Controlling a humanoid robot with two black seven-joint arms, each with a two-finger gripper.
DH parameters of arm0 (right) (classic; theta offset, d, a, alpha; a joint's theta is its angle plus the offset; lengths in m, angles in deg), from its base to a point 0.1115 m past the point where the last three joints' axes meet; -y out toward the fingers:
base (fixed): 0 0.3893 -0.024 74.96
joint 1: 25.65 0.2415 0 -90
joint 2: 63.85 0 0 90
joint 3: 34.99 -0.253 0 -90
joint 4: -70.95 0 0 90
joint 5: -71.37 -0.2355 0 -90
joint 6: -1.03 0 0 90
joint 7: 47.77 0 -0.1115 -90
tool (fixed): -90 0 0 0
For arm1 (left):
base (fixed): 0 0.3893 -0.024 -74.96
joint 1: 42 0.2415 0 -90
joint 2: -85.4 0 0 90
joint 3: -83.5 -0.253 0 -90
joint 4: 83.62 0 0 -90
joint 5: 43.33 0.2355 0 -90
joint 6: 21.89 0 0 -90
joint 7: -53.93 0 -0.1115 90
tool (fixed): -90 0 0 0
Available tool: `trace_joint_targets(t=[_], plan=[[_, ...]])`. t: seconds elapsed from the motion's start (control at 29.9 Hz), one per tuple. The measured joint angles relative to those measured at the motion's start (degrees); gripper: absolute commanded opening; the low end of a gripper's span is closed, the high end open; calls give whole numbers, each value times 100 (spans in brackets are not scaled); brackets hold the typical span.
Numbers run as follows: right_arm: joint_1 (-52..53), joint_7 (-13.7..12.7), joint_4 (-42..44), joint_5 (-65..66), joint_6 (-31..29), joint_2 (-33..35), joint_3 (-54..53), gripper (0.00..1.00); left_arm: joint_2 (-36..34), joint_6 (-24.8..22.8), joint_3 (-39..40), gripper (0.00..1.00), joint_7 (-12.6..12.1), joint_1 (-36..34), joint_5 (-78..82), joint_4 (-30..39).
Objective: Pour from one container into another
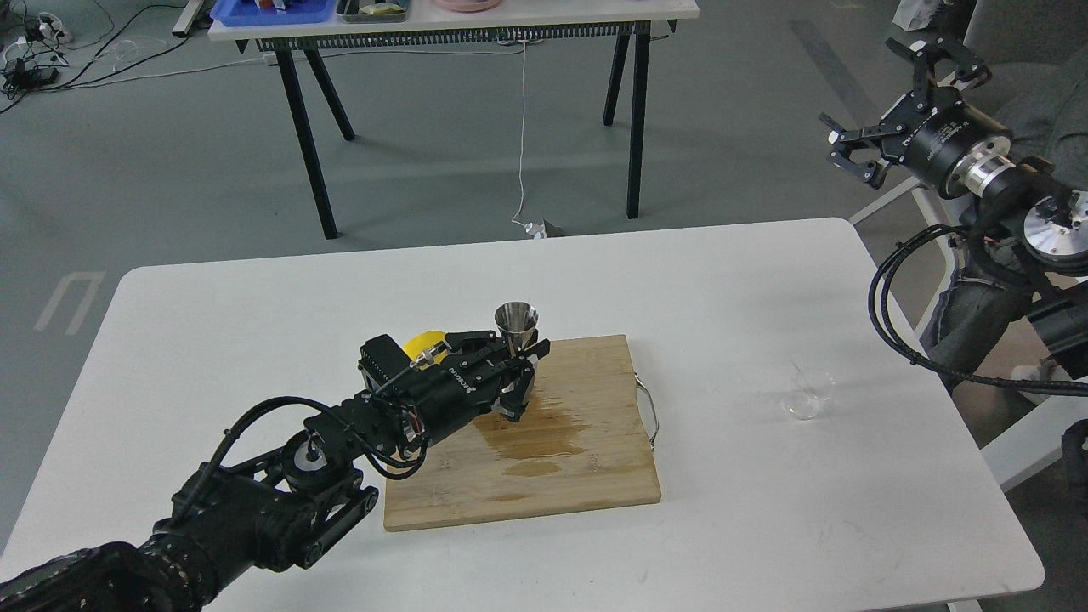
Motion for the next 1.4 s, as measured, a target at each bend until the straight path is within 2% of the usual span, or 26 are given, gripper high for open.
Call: trace_joint_targets(t=[0.2,0.8,1.17,1.27,1.4], plan=[[-35,0,0,0,0,6,0,98,-2,0,-38,10,0,191,-6,-28],[-50,8,0,-4,0,6,-10,98,-2,0,-45,33,2,252,-7,-108],[-110,18,0,-9,0,6,-22,98,-2,0,-50,41,2,260,-6,-170],[-111,18,0,-9,0,6,-26,98,-2,0,-50,49,2,261,-5,-170],[-111,18,-1,-9,0,6,-27,98,-2,0,-53,76,2,291,1,-167]])
